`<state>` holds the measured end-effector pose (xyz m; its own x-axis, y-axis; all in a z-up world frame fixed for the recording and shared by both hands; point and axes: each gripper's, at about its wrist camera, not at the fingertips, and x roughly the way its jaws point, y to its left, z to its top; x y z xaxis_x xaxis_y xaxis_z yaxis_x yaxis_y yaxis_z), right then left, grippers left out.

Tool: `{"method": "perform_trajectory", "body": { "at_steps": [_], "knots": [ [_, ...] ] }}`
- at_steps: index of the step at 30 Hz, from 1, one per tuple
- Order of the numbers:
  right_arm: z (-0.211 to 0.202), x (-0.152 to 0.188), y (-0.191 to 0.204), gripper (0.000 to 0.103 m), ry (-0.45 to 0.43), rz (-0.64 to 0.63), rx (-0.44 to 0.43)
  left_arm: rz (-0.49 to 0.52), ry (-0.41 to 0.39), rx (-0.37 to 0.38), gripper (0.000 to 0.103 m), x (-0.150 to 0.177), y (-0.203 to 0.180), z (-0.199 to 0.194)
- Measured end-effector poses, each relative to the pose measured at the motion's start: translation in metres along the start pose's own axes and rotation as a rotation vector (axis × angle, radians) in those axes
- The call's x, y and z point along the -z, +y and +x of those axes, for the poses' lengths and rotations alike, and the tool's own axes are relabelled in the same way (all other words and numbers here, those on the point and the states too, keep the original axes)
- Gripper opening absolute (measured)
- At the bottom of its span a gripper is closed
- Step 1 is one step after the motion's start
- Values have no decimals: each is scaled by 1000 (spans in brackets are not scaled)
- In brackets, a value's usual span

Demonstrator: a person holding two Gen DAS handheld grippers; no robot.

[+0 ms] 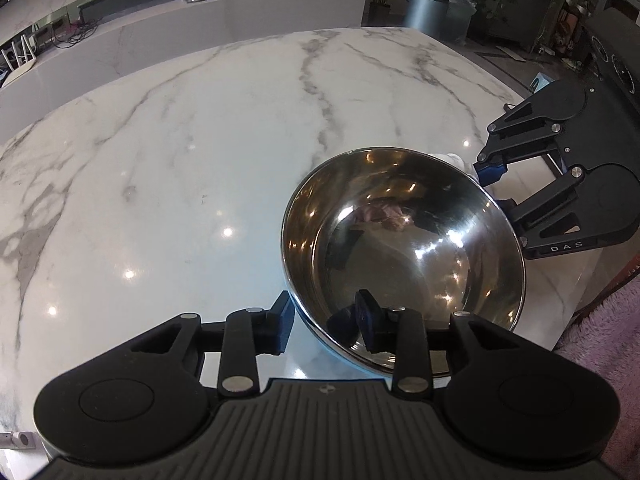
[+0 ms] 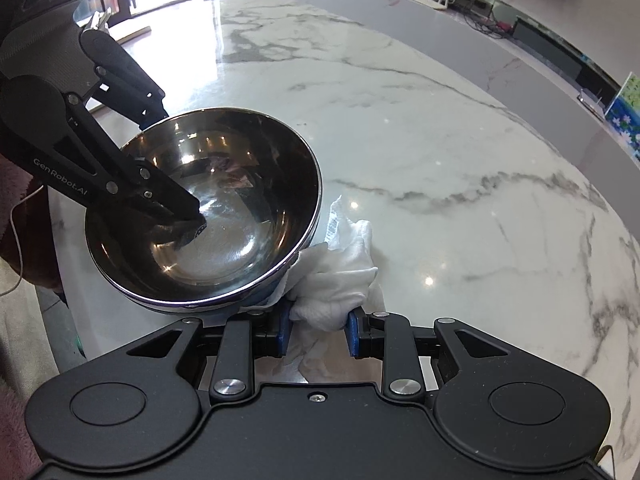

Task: Clean bowl
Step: 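Wipe the blue outer wall near the rim with the right-held cloth, then press the cloth against the bowl's outer base with the right gripper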

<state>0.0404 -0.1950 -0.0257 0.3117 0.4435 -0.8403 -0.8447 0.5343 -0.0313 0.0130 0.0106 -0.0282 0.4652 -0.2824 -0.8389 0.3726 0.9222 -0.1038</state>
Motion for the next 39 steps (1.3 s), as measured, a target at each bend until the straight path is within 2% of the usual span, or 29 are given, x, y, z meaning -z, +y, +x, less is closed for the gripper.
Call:
{"method": "perform_trajectory", "body": {
  "at_steps": [4,9,13,18,26,33,39],
  "knots": [
    [-3,3,0,25,-14,9,5,-6,-5,2,32,0,-1,1],
    [-5,4,1,25,-29,6,3,-18,-35,2,25,6,2,-2],
    [-8,6,2,25,-41,4,1,-36,-58,-14,23,7,1,-3],
    [-11,7,2,25,-58,4,1,-54,-68,-48,21,-1,2,0],
    [-22,2,-13,25,-140,57,54,-82,-77,-88,21,-19,5,10],
    [-31,0,-25,25,-197,104,99,-55,-69,-110,20,-34,3,16],
    [-32,2,-27,25,-191,98,92,-14,-61,-123,20,-40,1,18]
  ]
}}
